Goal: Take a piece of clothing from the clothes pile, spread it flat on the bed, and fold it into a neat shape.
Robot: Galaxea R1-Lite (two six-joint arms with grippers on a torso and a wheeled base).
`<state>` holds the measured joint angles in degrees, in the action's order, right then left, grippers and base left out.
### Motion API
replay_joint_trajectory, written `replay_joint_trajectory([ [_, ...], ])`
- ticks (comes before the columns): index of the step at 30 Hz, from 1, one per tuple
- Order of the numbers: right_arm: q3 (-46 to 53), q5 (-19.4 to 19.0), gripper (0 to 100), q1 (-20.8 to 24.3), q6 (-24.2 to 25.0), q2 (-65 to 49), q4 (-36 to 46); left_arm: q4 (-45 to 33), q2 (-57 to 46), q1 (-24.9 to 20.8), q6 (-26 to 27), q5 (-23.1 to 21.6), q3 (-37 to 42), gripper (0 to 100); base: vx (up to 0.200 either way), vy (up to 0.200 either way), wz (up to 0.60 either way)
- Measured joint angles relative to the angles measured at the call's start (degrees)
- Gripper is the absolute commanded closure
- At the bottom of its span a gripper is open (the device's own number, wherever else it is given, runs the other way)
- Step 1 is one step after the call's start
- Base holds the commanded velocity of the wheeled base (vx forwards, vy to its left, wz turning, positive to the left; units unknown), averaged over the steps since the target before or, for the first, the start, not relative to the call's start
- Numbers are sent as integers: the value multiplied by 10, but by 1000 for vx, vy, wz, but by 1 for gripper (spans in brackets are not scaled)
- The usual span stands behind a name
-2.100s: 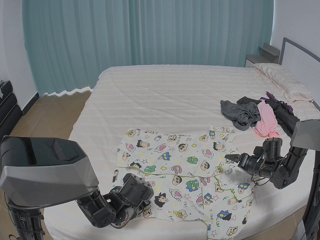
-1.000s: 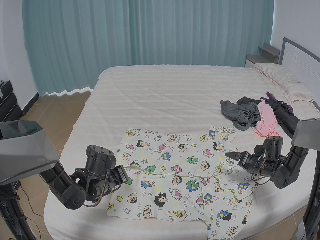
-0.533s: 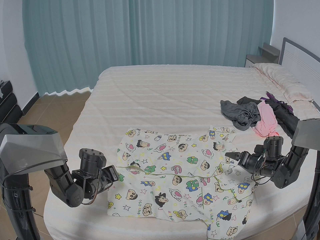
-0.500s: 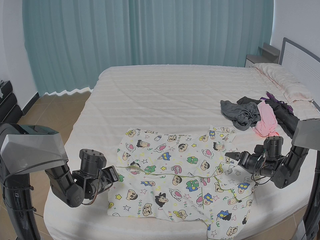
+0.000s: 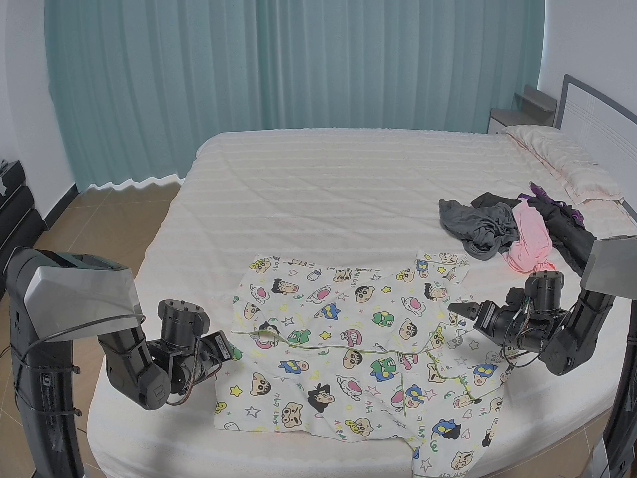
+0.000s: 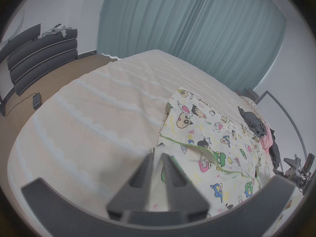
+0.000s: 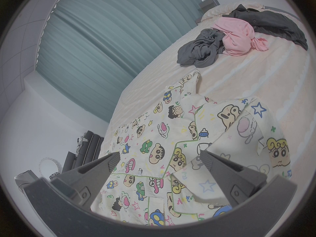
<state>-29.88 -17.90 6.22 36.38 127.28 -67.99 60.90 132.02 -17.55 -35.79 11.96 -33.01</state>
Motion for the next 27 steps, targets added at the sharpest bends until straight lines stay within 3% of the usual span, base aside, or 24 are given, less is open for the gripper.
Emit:
replay_joint_trajectory([
  [7, 0, 0, 0, -1, 0, 0, 0, 1, 15, 30, -1, -11, -5, 0, 0, 0, 0],
  [13, 1, 0, 0, -1, 0, -1, 0, 1, 3, 48, -19, -69, 34, 0, 0, 0, 0],
  [16, 2, 0, 0, -1, 0, -4, 0, 1, -25, 49, -44, -120, 68, 0, 0, 0, 0],
  [23, 13, 0, 0, -5, 0, -20, 0, 2, -128, 38, -165, -306, 147, 0, 0, 0, 0],
  [27, 36, 1, 0, -15, 1, -36, 0, 3, -171, 33, -194, -354, 196, 0, -100, 0, 0],
])
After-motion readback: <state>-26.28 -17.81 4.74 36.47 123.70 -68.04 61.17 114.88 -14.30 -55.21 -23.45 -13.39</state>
